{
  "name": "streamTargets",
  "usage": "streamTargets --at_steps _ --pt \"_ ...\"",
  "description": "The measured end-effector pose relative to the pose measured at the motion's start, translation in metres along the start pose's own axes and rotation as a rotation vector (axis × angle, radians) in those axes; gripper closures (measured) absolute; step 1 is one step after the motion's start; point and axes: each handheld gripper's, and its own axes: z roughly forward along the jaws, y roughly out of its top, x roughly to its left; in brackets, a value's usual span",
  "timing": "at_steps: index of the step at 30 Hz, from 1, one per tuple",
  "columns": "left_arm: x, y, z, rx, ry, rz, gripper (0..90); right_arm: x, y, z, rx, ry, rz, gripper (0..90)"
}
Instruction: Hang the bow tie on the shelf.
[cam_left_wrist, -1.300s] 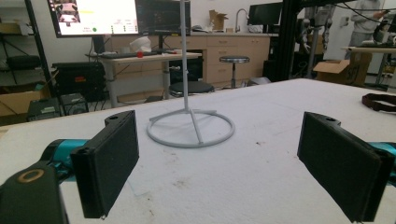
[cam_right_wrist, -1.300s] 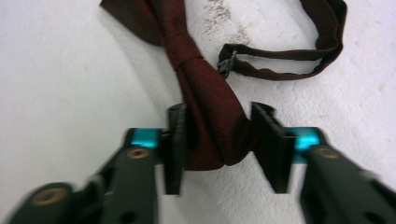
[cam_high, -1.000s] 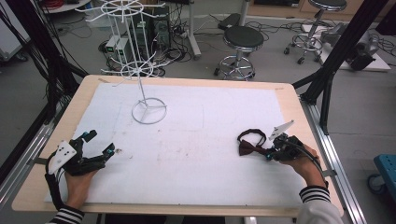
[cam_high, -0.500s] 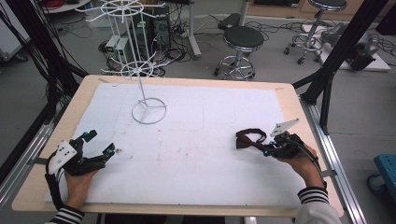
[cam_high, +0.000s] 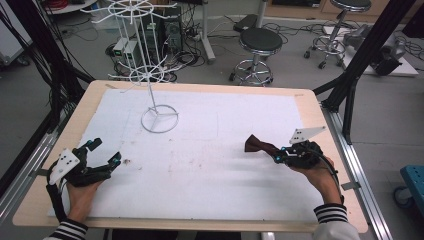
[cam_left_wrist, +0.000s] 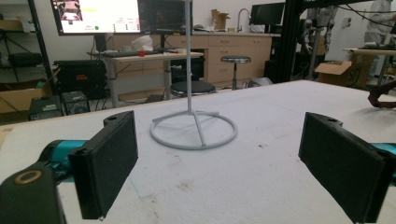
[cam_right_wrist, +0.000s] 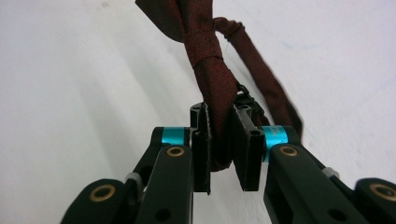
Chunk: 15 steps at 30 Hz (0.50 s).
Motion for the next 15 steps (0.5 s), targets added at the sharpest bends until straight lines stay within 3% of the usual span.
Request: streamTargets --at_steps 5,10,15 --pt "0.0 0.009 0.002 0.01 -0.022 -0.001 11.7 0.006 0.008 0.003 -0.055 0.025 -0.012 79.5" --pt "-0.002 0.02 0.007 0.045 -0.08 -0.017 10.5 0.015 0.017 0.006 -0.13 0.067 -0.014 79.5" --pt "-0.004 0.033 0.014 0.079 -0.143 -0.021 10.5 0.022 0.025 0.009 -0.163 0.092 -0.031 79.5"
